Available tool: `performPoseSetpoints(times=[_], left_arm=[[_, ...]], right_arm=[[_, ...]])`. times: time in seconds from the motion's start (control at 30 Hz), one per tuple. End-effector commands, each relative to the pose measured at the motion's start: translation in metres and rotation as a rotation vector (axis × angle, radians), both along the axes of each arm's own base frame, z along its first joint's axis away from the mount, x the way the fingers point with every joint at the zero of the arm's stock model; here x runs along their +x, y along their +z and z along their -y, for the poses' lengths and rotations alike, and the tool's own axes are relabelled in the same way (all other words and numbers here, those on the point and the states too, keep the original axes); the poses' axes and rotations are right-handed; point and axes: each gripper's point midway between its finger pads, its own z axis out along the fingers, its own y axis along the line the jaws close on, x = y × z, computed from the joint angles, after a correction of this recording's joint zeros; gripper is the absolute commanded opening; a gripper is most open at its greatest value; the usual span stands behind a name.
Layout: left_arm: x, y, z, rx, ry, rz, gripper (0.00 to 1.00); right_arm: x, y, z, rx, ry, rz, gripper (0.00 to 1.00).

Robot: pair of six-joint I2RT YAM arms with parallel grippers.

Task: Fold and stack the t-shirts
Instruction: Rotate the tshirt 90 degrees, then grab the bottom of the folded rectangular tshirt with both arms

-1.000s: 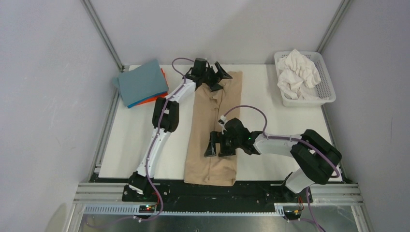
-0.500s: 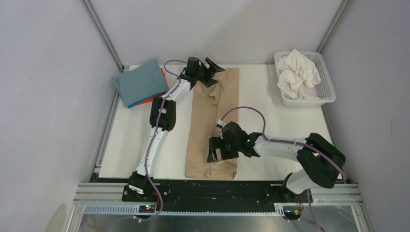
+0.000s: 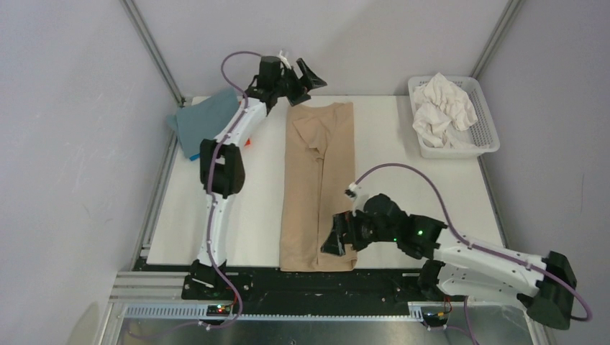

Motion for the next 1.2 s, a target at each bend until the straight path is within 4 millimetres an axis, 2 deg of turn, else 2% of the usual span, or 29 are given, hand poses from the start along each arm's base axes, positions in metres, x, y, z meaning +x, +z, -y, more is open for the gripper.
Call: performPoseSetpoints(times=[0.0,0.03,0.07,0.1,0.13,0.17,0.2,0.23,0.27,0.3,0.33,0.37,0.4,0.43,0.47,0.53,0.57,0.67,0.83,0.9,0.93,1.07,1.17], left_arm=[[-0.096,0.126,-0.011,0.101,-0.086,0.22,0.98],[-0.126,0.12,-0.021,0.163,-0.054,0.213,0.98],[-0.142,0.071,-0.036,0.27,-0.015,0.143,0.98],[-0.173,0.101,-0.041,0.283,0.008,0.214,0.98],[-0.189,0.052,-0.06,0.389,0.072,0.135,0.98],[-0.219,0.075,-0.062,0.383,0.088,0.197,0.98],[-0.235,0.032,-0.08,0.472,0.14,0.132,0.98],[-0.262,0.044,-0.08,0.461,0.143,0.173,0.98],[-0.28,0.005,-0.094,0.518,0.177,0.109,0.98],[-0.303,0.009,-0.091,0.497,0.167,0.135,0.98],[-0.321,-0.026,-0.101,0.53,0.179,0.076,0.98],[-0.339,-0.023,-0.097,0.501,0.159,0.095,0.98],[-0.362,-0.055,-0.097,0.517,0.125,0.04,0.98],[-0.373,-0.057,-0.097,0.49,0.116,0.041,0.98],[-0.394,-0.083,-0.098,0.5,0.085,-0.01,0.98],[-0.422,-0.107,-0.097,0.482,0.033,-0.061,0.98],[-0.429,-0.109,-0.097,0.462,0.02,-0.064,0.98],[-0.465,-0.135,-0.092,0.442,-0.073,-0.132,0.98],[-0.502,-0.156,-0.088,0.415,-0.167,-0.225,0.98],[-0.514,-0.162,-0.085,0.412,-0.196,-0.255,0.89],[-0.521,-0.165,-0.084,0.422,-0.22,-0.264,0.87],[-0.537,-0.177,-0.084,0.446,-0.241,-0.317,0.77],[-0.541,-0.185,-0.087,0.466,-0.236,-0.343,0.64]], right_arm=[[0.024,-0.012,0.042,-0.103,-0.248,-0.063,1.0],[0.028,-0.019,0.053,-0.134,-0.29,-0.096,1.0],[0.028,-0.024,0.058,-0.152,-0.297,-0.116,1.0],[0.029,-0.033,0.07,-0.201,-0.331,-0.146,1.0],[0.032,-0.04,0.078,-0.236,-0.368,-0.149,1.0],[0.035,-0.047,0.088,-0.274,-0.409,-0.148,0.99],[0.034,-0.056,0.093,-0.295,-0.434,-0.163,0.97],[0.035,-0.059,0.097,-0.299,-0.457,-0.165,0.94],[0.033,-0.068,0.099,-0.304,-0.477,-0.187,0.93],[0.031,-0.074,0.1,-0.295,-0.492,-0.208,0.9],[0.031,-0.076,0.1,-0.289,-0.498,-0.219,0.89],[0.028,-0.081,0.097,-0.273,-0.494,-0.24,0.86],[0.025,-0.084,0.095,-0.263,-0.486,-0.252,0.84],[0.022,-0.088,0.09,-0.233,-0.479,-0.277,0.8],[0.02,-0.089,0.087,-0.219,-0.469,-0.29,0.79],[0.015,-0.092,0.077,-0.178,-0.447,-0.315,0.76],[0.016,-0.094,0.073,-0.166,-0.446,-0.319,0.74],[0.013,-0.098,0.067,-0.173,-0.433,-0.318,0.71],[0.011,-0.101,0.056,-0.168,-0.436,-0.329,0.62],[0.006,-0.106,0.058,-0.197,-0.448,-0.342,0.54],[0.002,-0.11,0.063,-0.226,-0.465,-0.349,0.46],[-0.009,-0.121,0.078,-0.281,-0.507,-0.342,0.25],[-0.015,-0.121,0.075,-0.23,-0.488,-0.343,0.13]])
